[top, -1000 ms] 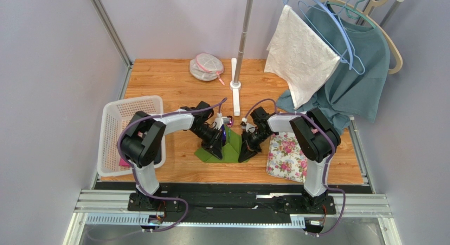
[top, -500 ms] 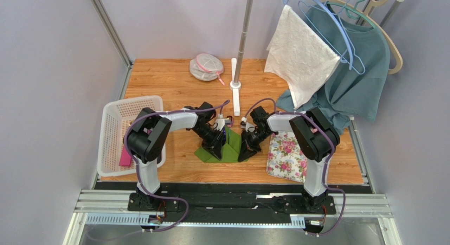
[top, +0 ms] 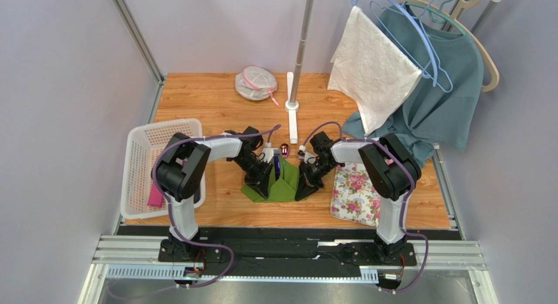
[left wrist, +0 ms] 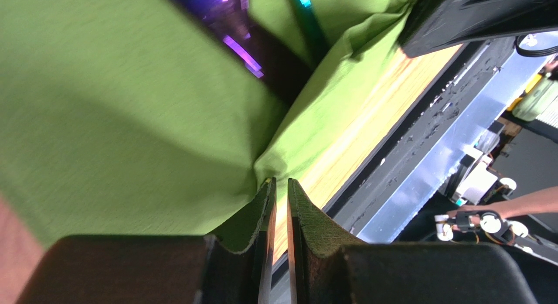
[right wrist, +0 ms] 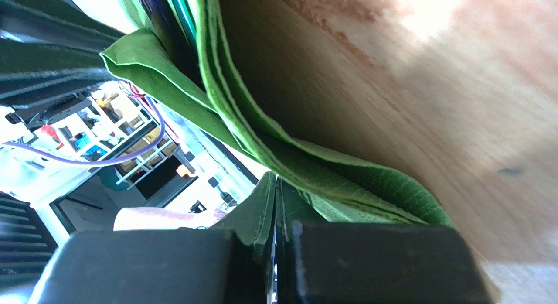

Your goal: Place the utensils on the paper napkin and roll it up

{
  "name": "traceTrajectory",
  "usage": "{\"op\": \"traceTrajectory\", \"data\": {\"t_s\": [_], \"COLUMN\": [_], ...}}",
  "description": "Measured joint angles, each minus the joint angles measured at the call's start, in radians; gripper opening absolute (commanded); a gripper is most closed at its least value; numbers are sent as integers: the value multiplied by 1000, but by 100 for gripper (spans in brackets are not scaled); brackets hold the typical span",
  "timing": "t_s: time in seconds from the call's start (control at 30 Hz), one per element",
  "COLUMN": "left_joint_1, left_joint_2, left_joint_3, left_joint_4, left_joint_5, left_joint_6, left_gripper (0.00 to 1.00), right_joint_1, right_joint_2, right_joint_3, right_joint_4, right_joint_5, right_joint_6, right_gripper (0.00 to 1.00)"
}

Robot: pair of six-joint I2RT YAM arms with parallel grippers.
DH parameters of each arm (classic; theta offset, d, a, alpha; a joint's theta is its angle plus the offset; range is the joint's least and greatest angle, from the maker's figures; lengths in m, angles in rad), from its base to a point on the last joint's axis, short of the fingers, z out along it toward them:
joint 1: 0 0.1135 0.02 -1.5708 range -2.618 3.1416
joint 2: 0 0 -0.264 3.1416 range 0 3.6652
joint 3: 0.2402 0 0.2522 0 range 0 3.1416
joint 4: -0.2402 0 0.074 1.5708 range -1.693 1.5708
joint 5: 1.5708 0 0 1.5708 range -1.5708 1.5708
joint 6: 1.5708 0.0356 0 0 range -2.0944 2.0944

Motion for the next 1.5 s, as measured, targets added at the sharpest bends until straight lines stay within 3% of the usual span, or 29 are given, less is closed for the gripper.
{"op": "traceTrajectory", "data": {"t_s": [0.6,0.8,1.03,1.5], "left_joint_1": [49,37,24,25], "left_joint_2": [-43,-166,-102,-12], "left_joint_3": [-20,-47,-64,-69], "left_joint_4": [-49,96,310,336], "left_joint_5": [33,143,161,71], "left_joint_6": [54,-34,-173,-198], "left_gripper": [21,21,18,16], "right_joint_1": [0,0,0,0], "right_joint_2": [2,2,2,-34], "right_joint_3": [5,6,6,28], "right_joint_4": [-8,-8,-10,-37], "right_joint_5": [1,1,-2,17], "right_joint_6": [-3,-2,-2,30], "right_gripper": [0,0,1,6]}}
